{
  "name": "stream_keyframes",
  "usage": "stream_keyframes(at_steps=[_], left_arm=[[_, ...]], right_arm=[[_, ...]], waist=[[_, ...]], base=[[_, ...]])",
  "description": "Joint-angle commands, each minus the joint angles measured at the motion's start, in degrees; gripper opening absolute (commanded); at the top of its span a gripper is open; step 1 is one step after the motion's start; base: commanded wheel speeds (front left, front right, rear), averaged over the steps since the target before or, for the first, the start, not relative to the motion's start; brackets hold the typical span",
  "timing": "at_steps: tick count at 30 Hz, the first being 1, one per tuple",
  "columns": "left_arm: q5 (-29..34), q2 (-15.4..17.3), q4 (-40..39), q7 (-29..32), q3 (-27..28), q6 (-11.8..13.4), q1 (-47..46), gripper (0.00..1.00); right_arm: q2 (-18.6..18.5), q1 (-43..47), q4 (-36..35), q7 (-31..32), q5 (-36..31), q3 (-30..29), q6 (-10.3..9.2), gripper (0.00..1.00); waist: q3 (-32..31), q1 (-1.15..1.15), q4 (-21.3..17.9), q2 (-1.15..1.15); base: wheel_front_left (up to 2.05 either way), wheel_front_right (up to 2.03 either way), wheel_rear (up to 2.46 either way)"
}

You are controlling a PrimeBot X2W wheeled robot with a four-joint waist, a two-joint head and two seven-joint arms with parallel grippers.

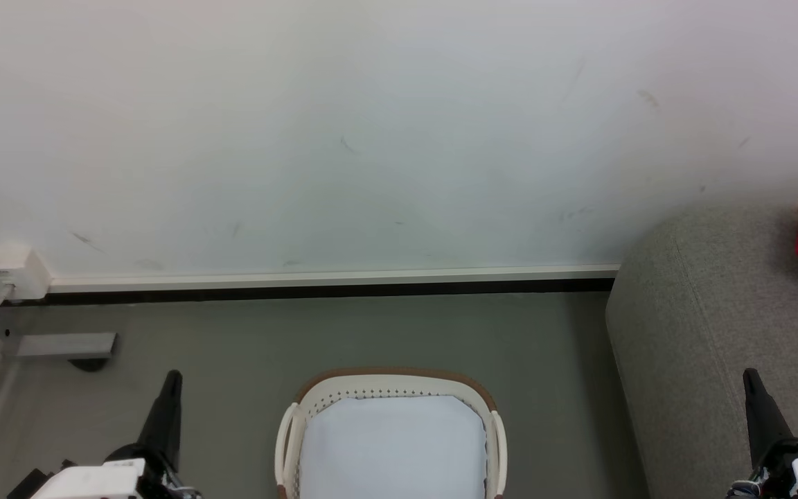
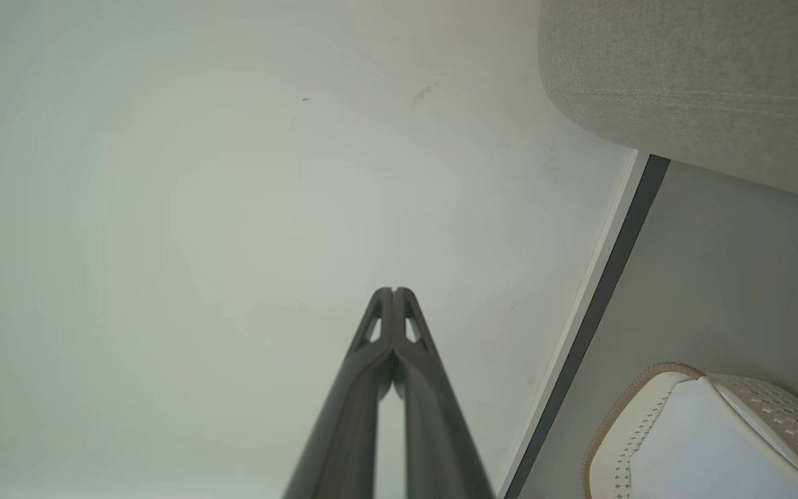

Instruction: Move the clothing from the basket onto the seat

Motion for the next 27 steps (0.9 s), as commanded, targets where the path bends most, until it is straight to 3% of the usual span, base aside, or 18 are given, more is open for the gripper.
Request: stream_keyframes(at_steps=[1, 27], left_arm=[[-0.8, 0.4, 0.0, 0.2, 0.1, -0.3, -0.5, 0.00], [-0.8, 0.4, 0.0, 0.2, 0.1, -0.3, -0.5, 0.00]], right_arm=[[0.0, -0.7, -0.2, 0.2, -0.5, -0.2, -0.12, 0.00], [0.0, -0.7, -0.2, 0.2, -0.5, -0.3, -0.12, 0.00]], waist=[[0.0, 0.00, 0.0, 0.00], [0.0, 0.00, 0.0, 0.00]], base=[[0.00, 0.00, 0.00], [0.00, 0.00, 0.00]])
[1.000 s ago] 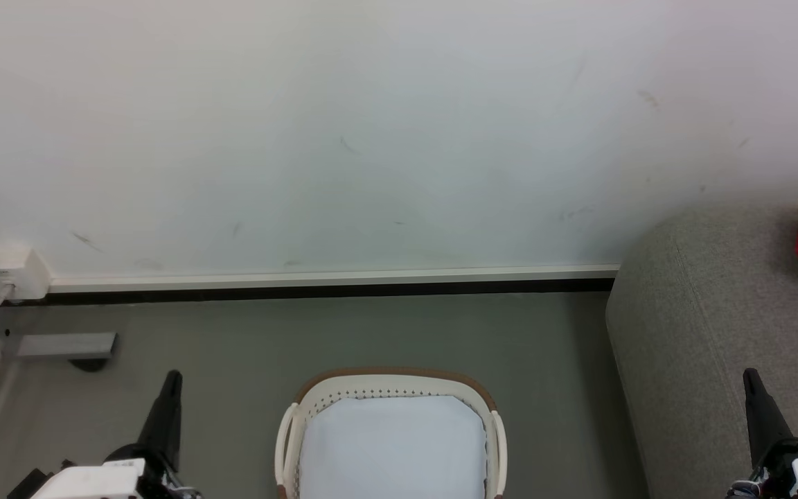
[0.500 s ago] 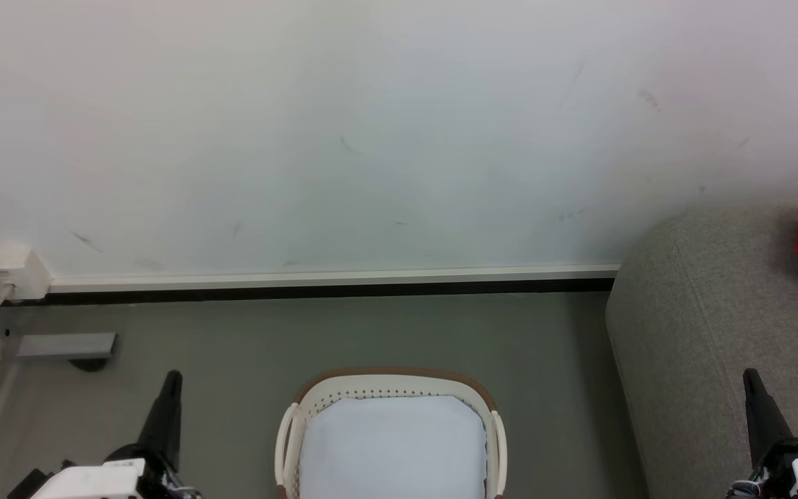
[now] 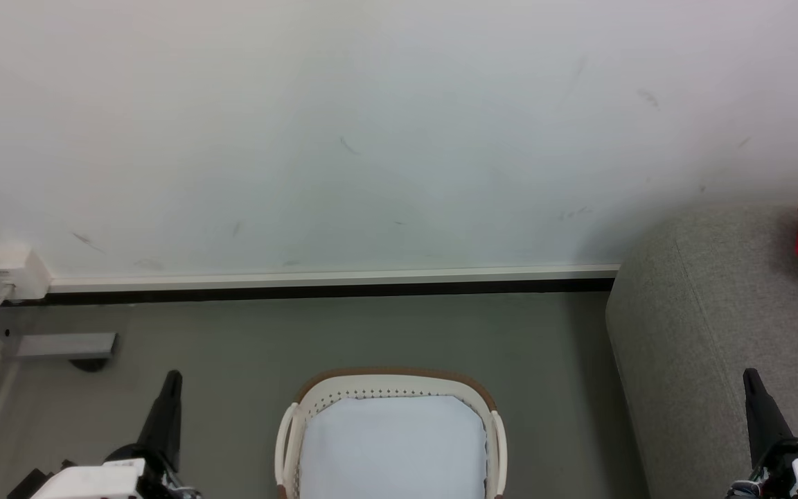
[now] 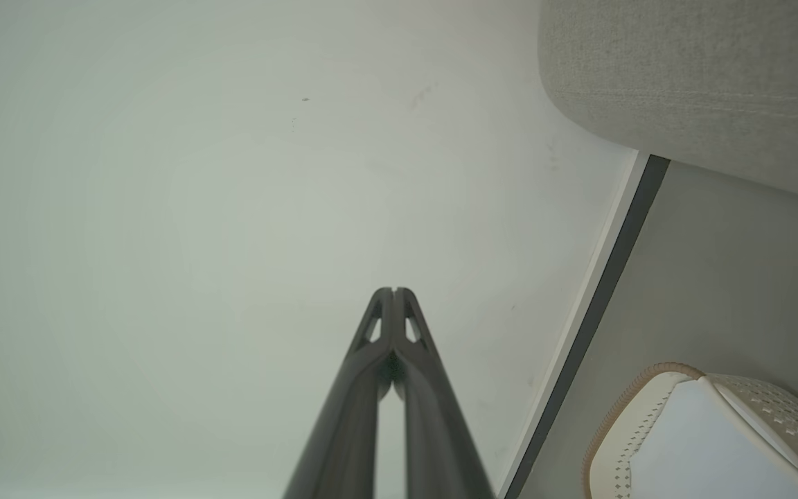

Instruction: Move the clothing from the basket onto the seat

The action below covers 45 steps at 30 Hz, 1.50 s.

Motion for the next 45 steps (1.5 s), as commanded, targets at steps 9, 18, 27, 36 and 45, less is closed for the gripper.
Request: stream_keyframes(at_steps=[9, 18, 27, 36, 45], left_arm=[[-0.8, 0.4, 0.0, 0.2, 0.1, -0.3, -0.5, 0.00], [-0.8, 0.4, 0.0, 0.2, 0.1, -0.3, -0.5, 0.00], [-0.8, 0.4, 0.0, 0.2, 0.1, -0.3, -0.5, 0.00], [-0.8, 0.4, 0.0, 0.2, 0.1, -0.3, -0.5, 0.00], [-0.8, 0.4, 0.0, 0.2, 0.1, -0.3, -0.5, 0.00]], right_arm=[[0.0, -0.7, -0.2, 0.2, -0.5, -0.3, -0.12, 0.00], [0.0, -0.7, -0.2, 0.2, -0.5, -0.3, -0.12, 0.00], [0.0, -0.7, -0.2, 0.2, -0.5, -0.3, -0.12, 0.00], [0.0, -0.7, -0.2, 0.2, -0.5, -0.3, -0.12, 0.00], [0.0, -0.7, -0.2, 0.2, -0.5, -0.3, -0.12, 0.00]], waist=[[0.0, 0.00, 0.0, 0.00], [0.0, 0.00, 0.0, 0.00], [0.0, 0.00, 0.0, 0.00], [0.0, 0.00, 0.0, 0.00], [0.0, 0.00, 0.0, 0.00]], base=[[0.00, 0.00, 0.00], [0.00, 0.00, 0.00], [0.00, 0.00, 0.00], [0.00, 0.00, 0.00], [0.00, 0.00, 0.00]])
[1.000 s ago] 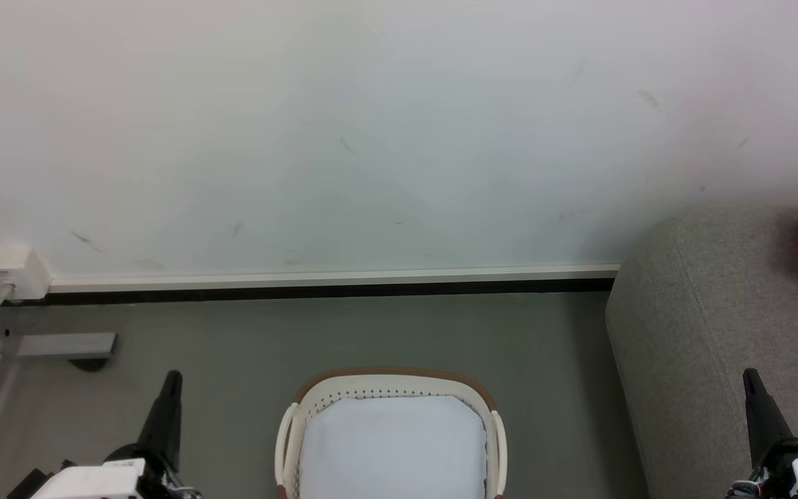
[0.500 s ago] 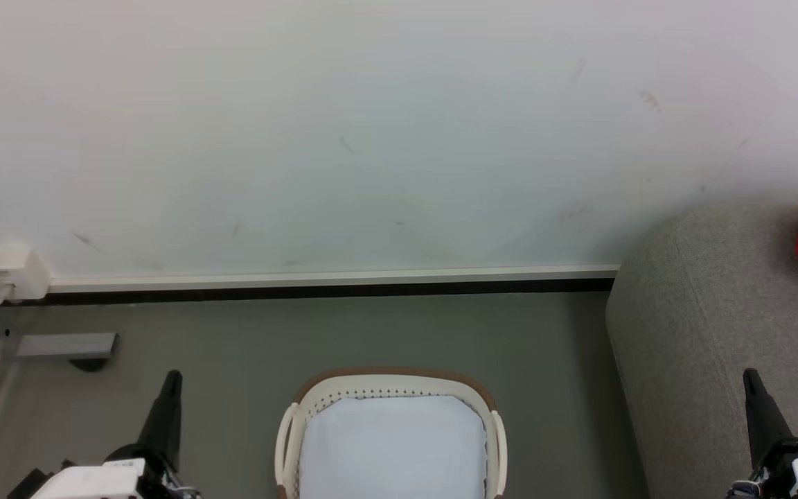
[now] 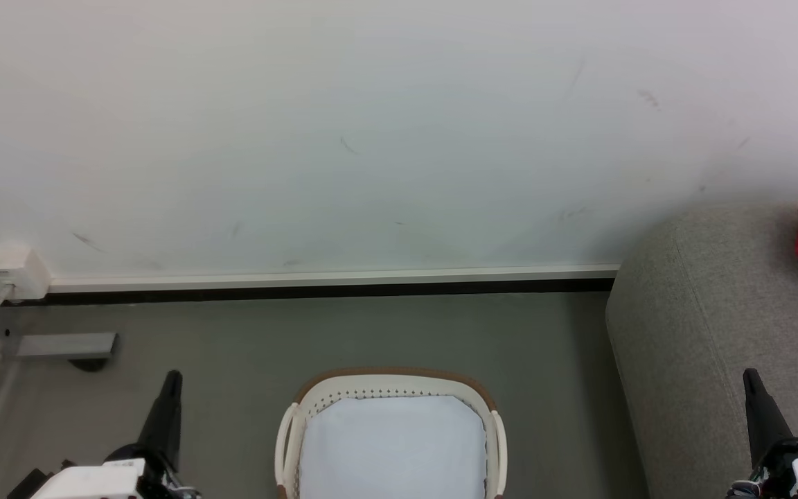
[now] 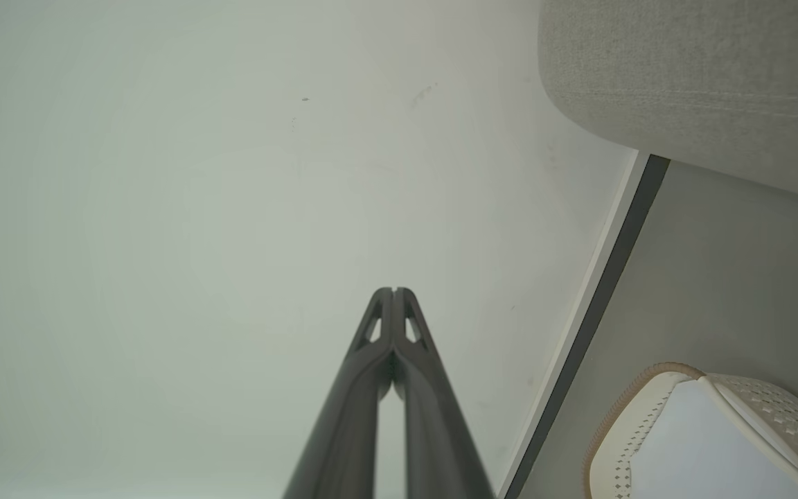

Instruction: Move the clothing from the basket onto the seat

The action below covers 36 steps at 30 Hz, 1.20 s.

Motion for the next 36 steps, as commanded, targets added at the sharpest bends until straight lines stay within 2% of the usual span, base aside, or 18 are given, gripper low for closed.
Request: stream_keyframes(at_steps=[1, 36], left_arm=[[-0.8, 0.4, 0.0, 0.2, 0.1, -0.3, -0.5, 0.00], [-0.8, 0.4, 0.0, 0.2, 0.1, -0.3, -0.5, 0.00]], right_arm=[[0.0, -0.7, -0.2, 0.2, -0.5, -0.2, -0.12, 0.00], [0.0, -0.7, -0.2, 0.2, -0.5, -0.3, -0.12, 0.00]], waist=[[0.0, 0.00, 0.0, 0.00], [0.0, 0.00, 0.0, 0.00]], base=[[0.00, 0.00, 0.00], [0.00, 0.00, 0.00]])
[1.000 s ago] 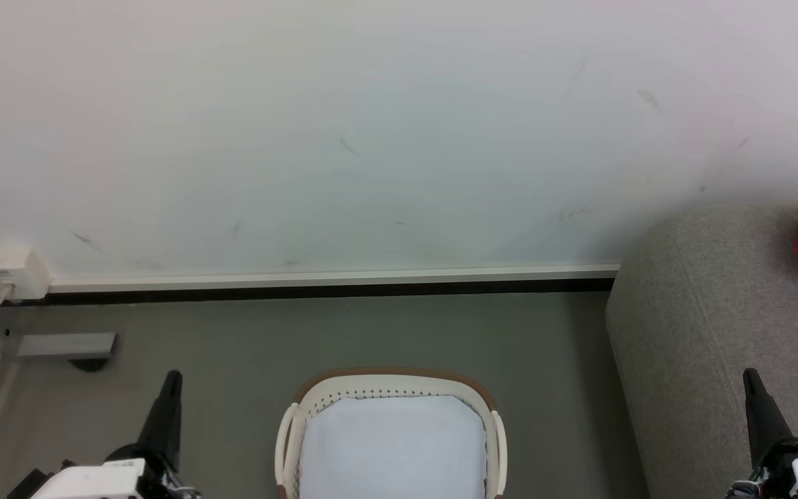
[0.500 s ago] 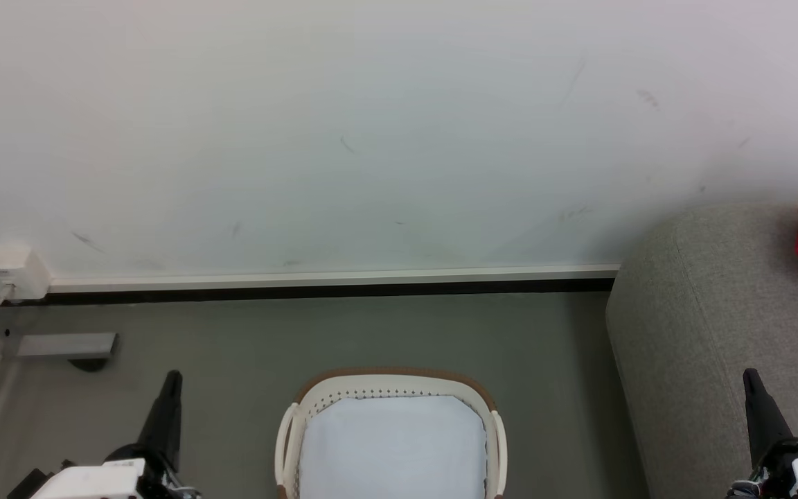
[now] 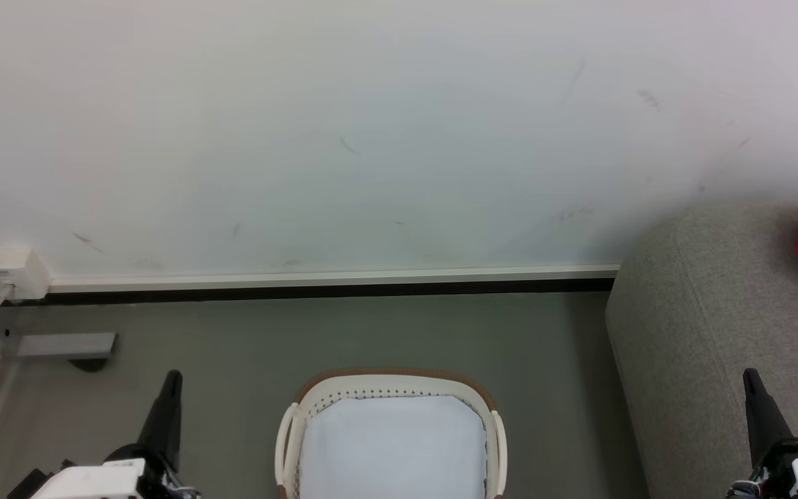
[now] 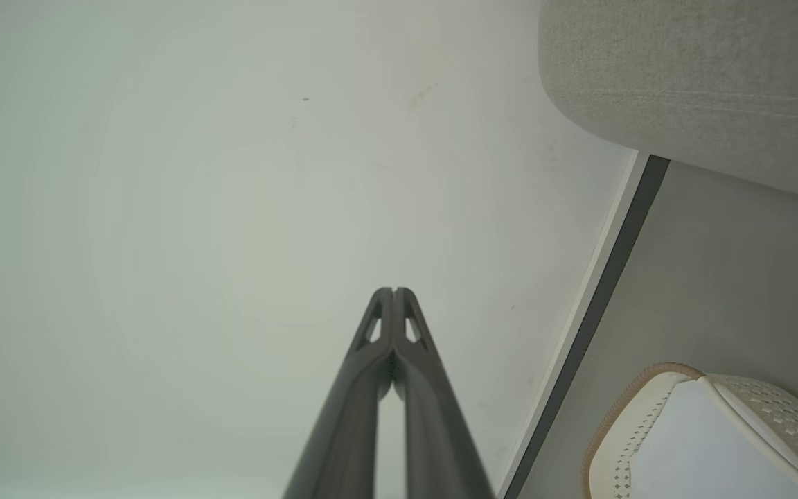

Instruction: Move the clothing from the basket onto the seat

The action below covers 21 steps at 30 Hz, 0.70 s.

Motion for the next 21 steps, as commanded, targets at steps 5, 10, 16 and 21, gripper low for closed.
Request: stream_keyframes(at_steps=[5, 10, 16, 21], left_arm=[[-0.8, 0.4, 0.0, 0.2, 0.1, -0.3, -0.5, 0.00], [-0.8, 0.4, 0.0, 0.2, 0.1, -0.3, -0.5, 0.00], [-0.8, 0.4, 0.0, 0.2, 0.1, -0.3, -0.5, 0.00], [-0.8, 0.4, 0.0, 0.2, 0.1, -0.3, -0.5, 0.00]], right_arm=[[0.0, -0.7, -0.2, 0.2, -0.4, -0.2, -0.12, 0.00], [0.0, -0.7, -0.2, 0.2, -0.4, -0.2, -0.12, 0.00], [0.0, -0.7, -0.2, 0.2, -0.4, -0.2, -0.12, 0.00], [0.0, -0.7, -0.2, 0.2, -0.4, -0.2, -0.12, 0.00]], waist=[[0.0, 0.00, 0.0, 0.00], [0.0, 0.00, 0.0, 0.00], [0.0, 0.00, 0.0, 0.00], [0.0, 0.00, 0.0, 0.00]], base=[[0.00, 0.00, 0.00], [0.00, 0.00, 0.00], [0.00, 0.00, 0.00], [0.00, 0.00, 0.00]])
